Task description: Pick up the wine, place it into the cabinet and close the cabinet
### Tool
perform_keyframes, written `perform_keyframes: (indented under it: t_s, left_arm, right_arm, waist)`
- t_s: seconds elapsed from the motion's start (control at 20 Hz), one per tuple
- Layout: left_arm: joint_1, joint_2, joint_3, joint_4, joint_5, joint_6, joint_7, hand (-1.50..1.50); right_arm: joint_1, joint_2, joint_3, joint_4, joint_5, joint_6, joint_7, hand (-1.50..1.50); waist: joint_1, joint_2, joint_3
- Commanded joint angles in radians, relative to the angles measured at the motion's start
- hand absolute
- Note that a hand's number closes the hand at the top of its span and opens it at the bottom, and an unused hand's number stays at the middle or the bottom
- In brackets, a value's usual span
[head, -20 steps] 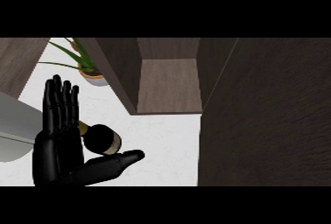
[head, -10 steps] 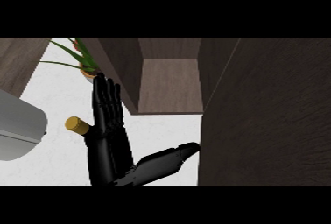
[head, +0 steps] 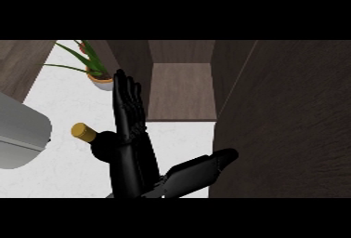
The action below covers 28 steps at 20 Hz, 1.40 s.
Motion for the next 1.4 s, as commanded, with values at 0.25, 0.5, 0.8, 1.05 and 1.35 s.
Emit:
perform_keyframes:
  t_s: [0.25,0.5,0.8,1.05,1.35]
  left_arm:
    - [0.038,-0.002,-0.008,-0.085,-0.248,0.049,0.228,-1.5]
    - [0.072,-0.002,0.022,-0.243,-0.404,-0.092,0.393,-1.5]
    - [0.117,-0.002,0.011,-0.301,-0.511,-0.123,0.483,-1.5]
    - [0.187,0.03,0.119,-0.383,-0.406,-0.189,0.41,-1.5]
    - [0.278,0.101,0.15,-0.4,-0.294,-0.132,0.367,-1.5]
  right_arm:
    - [-0.017,0.003,0.003,-0.157,0.014,-0.049,0.136,-1.5]
    - [0.002,0.01,0.003,-0.116,0.029,-0.03,0.083,-1.5]
    - [-0.132,0.015,0.025,-0.168,0.078,-0.104,0.247,-1.5]
    - [-0.101,0.02,0.023,-0.135,0.076,-0.075,0.196,-1.5]
    - [-0.136,0.013,-0.009,-0.168,0.033,-0.072,0.262,-1.5]
  waist:
    - [0.001,-0.002,0.0]
    - [0.007,-0.003,0.0]
    - [0.007,-0.001,-0.001]
    - [0.003,0.002,-0.001]
    - [0.0,0.004,-0.002]
